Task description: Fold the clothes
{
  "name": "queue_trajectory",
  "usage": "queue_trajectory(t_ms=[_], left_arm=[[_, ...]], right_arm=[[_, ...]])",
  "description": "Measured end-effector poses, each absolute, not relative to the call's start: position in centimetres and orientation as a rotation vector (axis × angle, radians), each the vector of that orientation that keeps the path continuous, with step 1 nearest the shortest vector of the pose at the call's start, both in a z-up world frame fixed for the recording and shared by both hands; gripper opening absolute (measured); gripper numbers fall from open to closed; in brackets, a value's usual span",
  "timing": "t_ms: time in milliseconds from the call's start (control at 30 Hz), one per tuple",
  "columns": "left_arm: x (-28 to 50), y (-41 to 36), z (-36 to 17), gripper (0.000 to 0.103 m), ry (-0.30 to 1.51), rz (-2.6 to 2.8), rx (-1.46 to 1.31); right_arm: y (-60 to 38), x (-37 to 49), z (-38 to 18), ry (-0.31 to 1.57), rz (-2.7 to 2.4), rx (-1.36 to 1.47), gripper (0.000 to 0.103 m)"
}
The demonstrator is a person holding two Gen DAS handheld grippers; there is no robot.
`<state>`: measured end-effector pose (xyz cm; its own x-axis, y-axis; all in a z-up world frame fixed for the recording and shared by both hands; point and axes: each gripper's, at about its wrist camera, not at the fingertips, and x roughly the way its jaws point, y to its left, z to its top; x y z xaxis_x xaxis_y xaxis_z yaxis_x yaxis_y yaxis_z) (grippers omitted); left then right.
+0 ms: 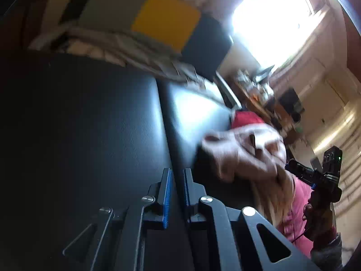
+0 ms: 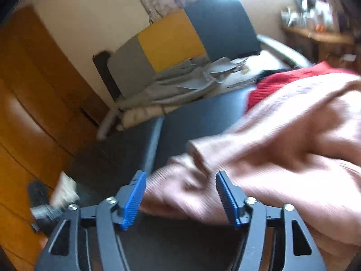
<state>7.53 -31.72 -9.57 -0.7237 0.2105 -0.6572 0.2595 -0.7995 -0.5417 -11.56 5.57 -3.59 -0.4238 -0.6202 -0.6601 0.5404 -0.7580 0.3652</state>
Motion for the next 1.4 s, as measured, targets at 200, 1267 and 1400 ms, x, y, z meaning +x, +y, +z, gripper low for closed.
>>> queue_trajectory(t_ms=[200, 1267, 1400], left_arm=[[7.6, -25.8, -13.4, 0.013, 1.043, -2.731, 1.378], [-5.6, -8.6, -10.8, 0.027, 1.068, -3.020, 1.707], [-8.6, -6.1, -10.6, 0.029, 1.054, -2.998, 1.736]], right_arm=[[9.6, -13.8, -7.1, 0.235, -2.338, 1.198, 0.070], [13.8, 2.5, -6.3, -0.397, -2.089, 1.312, 0.015], [14.9, 5.7, -3.6, -0.329, -2.158, 1.282, 0.048]])
